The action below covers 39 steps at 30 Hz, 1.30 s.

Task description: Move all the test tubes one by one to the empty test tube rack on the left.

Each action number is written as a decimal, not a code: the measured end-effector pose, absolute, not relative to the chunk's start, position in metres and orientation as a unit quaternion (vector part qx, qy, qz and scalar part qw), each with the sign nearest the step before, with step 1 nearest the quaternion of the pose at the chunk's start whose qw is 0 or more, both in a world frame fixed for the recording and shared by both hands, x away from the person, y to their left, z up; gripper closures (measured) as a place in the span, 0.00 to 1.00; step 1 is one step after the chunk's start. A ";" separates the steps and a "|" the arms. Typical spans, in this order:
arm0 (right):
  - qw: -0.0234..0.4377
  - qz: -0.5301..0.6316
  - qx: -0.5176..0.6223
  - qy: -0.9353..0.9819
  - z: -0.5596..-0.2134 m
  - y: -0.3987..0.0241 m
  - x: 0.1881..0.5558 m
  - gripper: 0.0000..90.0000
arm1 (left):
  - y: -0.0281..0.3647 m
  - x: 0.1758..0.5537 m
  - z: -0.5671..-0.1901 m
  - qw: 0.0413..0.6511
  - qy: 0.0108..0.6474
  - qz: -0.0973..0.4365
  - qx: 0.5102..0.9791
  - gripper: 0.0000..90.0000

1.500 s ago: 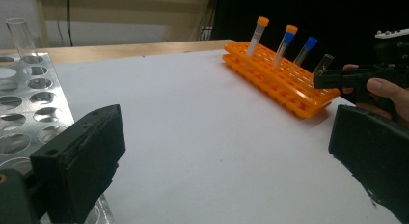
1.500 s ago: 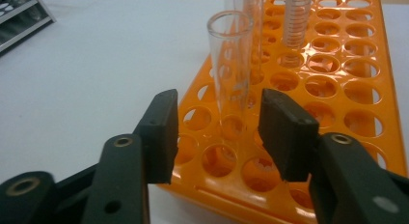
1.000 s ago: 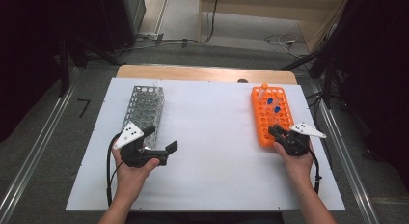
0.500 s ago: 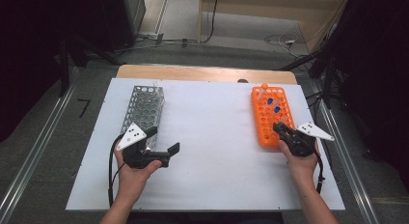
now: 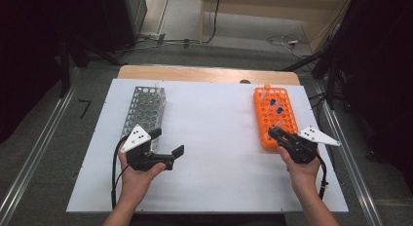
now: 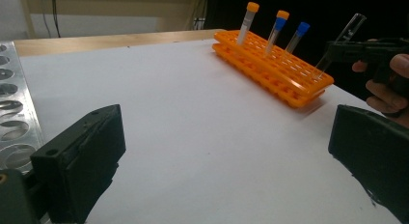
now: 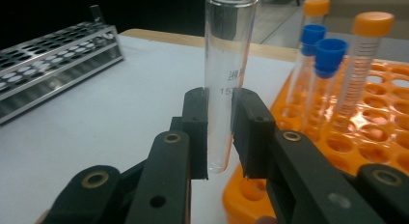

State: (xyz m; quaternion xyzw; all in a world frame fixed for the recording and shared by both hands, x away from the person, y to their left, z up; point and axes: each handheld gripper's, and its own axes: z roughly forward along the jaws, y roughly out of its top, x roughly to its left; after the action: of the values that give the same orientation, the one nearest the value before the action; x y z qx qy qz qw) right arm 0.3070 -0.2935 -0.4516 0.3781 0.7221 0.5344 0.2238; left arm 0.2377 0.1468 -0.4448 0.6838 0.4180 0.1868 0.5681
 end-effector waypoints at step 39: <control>0.117 0.536 0.246 0.799 -0.456 -0.202 0.271 0.82 | 0.098 0.236 -0.439 0.577 0.347 0.158 0.722 0.15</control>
State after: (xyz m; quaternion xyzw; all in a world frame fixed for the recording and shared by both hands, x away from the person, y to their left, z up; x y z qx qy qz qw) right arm 0.2710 -0.2015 -0.4558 0.2464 0.7988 0.5362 0.1170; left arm 0.2364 0.0984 -0.4391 0.7221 0.3474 0.1577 0.5770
